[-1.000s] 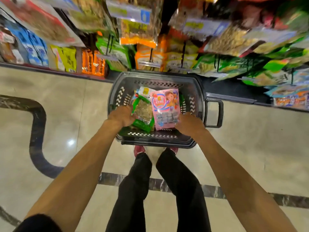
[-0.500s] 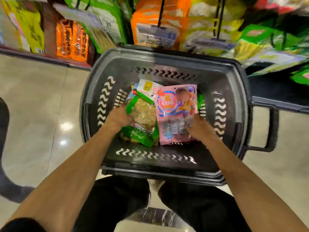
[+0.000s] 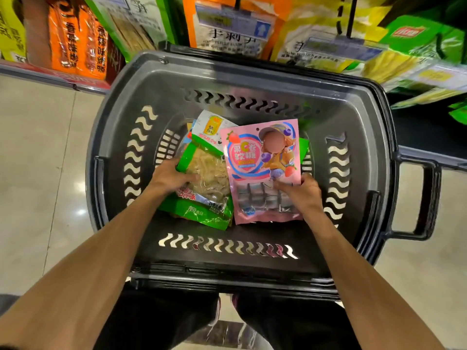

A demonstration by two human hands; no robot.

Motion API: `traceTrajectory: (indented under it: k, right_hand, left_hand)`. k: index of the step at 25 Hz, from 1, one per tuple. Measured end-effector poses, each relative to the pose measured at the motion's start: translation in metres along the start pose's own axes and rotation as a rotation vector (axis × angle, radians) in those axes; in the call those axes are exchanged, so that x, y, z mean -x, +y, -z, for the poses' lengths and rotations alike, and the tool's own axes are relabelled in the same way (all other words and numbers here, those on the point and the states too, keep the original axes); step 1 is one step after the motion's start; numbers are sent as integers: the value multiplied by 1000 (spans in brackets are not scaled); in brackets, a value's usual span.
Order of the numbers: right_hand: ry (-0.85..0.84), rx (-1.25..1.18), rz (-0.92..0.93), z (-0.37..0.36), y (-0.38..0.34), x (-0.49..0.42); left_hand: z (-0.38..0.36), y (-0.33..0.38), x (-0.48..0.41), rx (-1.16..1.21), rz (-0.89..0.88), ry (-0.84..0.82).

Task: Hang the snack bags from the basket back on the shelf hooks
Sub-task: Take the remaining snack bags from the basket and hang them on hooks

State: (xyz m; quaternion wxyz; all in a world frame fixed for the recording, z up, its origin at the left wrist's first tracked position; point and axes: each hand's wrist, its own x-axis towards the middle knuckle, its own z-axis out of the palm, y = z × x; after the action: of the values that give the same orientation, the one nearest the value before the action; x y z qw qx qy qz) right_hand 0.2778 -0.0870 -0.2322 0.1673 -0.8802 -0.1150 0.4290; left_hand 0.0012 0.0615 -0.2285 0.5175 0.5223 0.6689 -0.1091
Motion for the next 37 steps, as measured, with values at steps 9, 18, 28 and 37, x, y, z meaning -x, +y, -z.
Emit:
traceTrajectory:
  k: [9, 18, 28, 37]
  right_hand:
    - [-100, -128, 178, 27, 5, 61]
    - [40, -131, 206, 132, -61, 186]
    - [5, -616, 370, 304, -199, 423]
    - [114, -812, 630, 397, -266, 561]
  left_hand:
    - [-18, 6, 55, 37, -147, 124]
    - [61, 68, 211, 440, -124, 143]
    - [190, 137, 461, 930, -288, 131]
    - [306, 189, 581, 953, -612, 191]
